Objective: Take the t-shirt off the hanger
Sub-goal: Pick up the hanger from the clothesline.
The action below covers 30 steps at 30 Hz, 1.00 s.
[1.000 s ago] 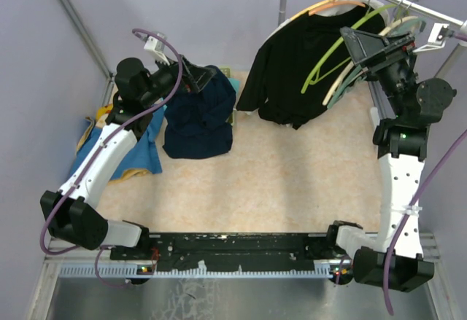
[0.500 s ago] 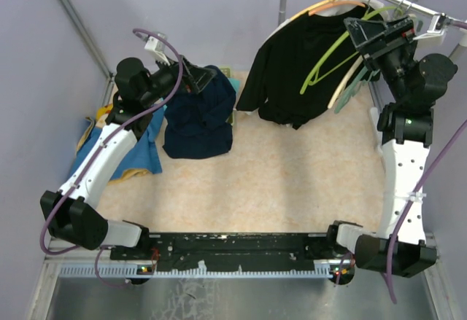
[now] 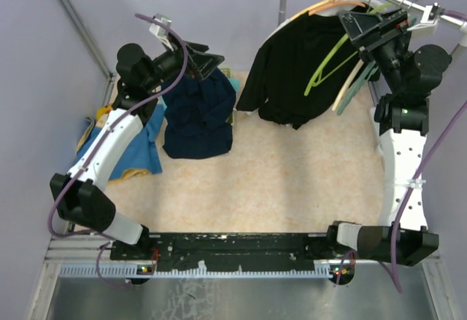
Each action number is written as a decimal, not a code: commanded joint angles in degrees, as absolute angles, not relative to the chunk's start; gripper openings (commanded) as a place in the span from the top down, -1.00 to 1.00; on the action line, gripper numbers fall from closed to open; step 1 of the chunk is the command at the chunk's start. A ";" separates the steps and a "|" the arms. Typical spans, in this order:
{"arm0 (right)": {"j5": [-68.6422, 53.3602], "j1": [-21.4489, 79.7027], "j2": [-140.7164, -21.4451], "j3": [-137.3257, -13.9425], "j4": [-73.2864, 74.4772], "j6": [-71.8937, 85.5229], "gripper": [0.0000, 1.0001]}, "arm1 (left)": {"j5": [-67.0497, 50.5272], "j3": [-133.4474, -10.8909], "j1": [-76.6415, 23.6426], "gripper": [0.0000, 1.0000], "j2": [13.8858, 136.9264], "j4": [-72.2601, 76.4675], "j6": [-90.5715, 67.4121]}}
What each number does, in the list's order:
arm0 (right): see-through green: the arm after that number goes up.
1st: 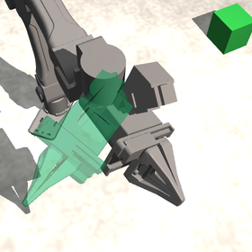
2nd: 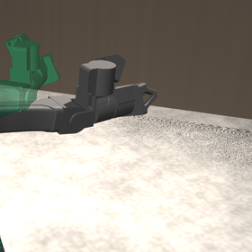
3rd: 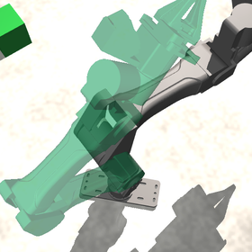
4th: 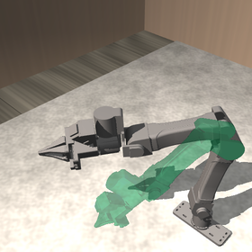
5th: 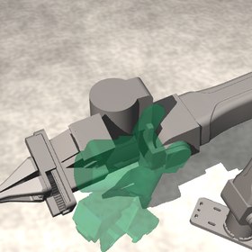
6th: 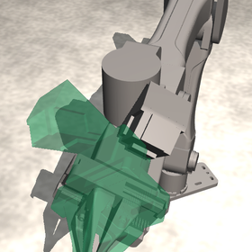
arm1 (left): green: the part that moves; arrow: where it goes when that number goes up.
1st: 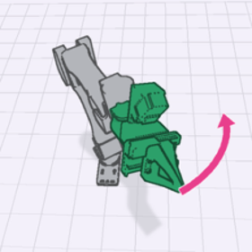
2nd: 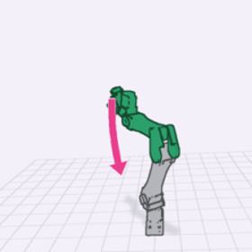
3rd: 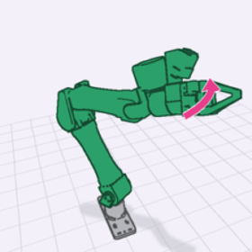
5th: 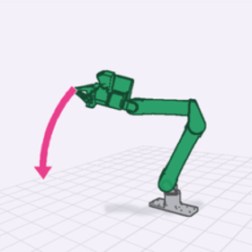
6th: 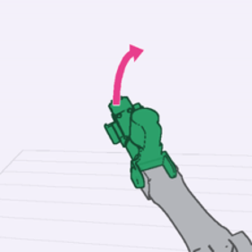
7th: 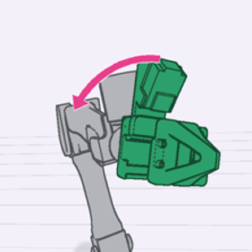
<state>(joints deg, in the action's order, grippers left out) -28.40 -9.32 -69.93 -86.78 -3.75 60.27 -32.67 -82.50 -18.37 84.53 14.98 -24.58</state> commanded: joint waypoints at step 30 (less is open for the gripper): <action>-17.11 6.90 -81.34 -102.75 -0.71 54.69 -0.87 | -20.94 -110.41 -34.72 -0.99 106.51 4.23 -12.73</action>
<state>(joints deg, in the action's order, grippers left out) -20.75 6.22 -79.07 -97.65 0.19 54.26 -23.14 -106.91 -33.85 103.92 6.26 -14.02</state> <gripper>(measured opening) 0.938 0.997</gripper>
